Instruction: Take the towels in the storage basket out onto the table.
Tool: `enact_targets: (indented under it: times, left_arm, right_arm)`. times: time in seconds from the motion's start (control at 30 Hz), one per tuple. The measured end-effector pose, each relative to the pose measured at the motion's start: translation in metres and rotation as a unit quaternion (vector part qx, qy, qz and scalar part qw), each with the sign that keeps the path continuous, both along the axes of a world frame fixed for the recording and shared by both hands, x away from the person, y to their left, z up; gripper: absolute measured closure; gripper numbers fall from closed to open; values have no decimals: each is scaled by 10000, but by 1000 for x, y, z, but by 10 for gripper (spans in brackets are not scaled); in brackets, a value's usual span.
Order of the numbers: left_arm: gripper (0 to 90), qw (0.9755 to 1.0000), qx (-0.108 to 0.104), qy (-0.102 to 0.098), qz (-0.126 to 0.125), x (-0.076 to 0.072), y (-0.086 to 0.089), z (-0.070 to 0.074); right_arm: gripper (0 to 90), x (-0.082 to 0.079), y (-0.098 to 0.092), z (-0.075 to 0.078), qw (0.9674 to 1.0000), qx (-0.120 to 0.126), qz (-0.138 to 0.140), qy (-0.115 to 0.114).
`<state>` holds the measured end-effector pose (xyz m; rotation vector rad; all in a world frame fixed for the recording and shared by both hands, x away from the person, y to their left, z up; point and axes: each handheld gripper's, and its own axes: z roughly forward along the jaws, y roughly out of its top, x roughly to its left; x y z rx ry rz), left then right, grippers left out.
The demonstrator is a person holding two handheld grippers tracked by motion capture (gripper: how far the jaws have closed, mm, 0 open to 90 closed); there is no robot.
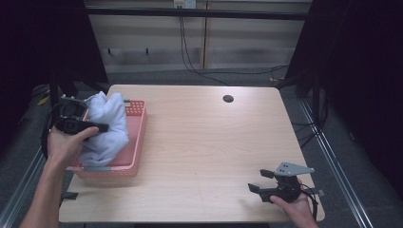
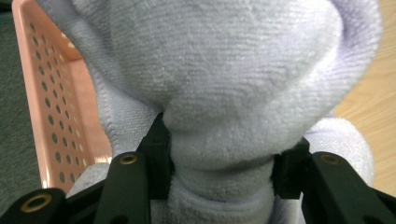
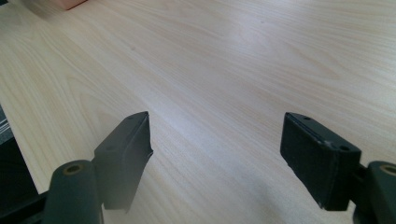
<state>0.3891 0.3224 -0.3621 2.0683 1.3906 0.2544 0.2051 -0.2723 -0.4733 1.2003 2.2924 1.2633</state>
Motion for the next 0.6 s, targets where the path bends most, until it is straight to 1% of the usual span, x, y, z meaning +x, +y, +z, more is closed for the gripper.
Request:
enact_targets:
  times: [0.03,0.07,0.1,0.13,0.2,0.27,0.37,0.43,0.53,0.6]
  left_arm:
    - [512,10000,13,-56,-8,1,-2,5]
    - [511,10000,-6,-90,26,1,-3,6]
    - [511,10000,-6,-90,26,1,-3,6]
    - [511,9999,-39,-109,6,3,-5,10]
    - [511,9999,-13,-124,-19,4,-5,12]
    - [511,9998,-42,-181,-38,7,-9,17]
    - [511,9997,-36,-223,-51,8,-12,20]
    - [511,9996,-87,-272,-64,10,-15,23]
    - [510,9995,-89,-280,-84,10,-16,25]
    - [510,9994,-137,-299,-87,9,-16,28]
  right_arm:
    - [248,0,0,0,10000,-1,4,-1]
    - [248,0,0,0,10000,-5,3,-4]
    - [248,0,0,0,10000,-1,11,-2]
    - [248,0,0,0,10000,-2,3,-3]
    - [248,0,0,0,10000,-1,12,-1]
    - [248,-1,0,0,10000,4,18,11]
    - [248,0,0,0,10000,-1,18,-1]
    - [248,0,0,0,10000,-3,23,-1]
    - [248,-1,0,0,10000,1,27,8]
    - [248,0,0,0,10000,-14,38,2]
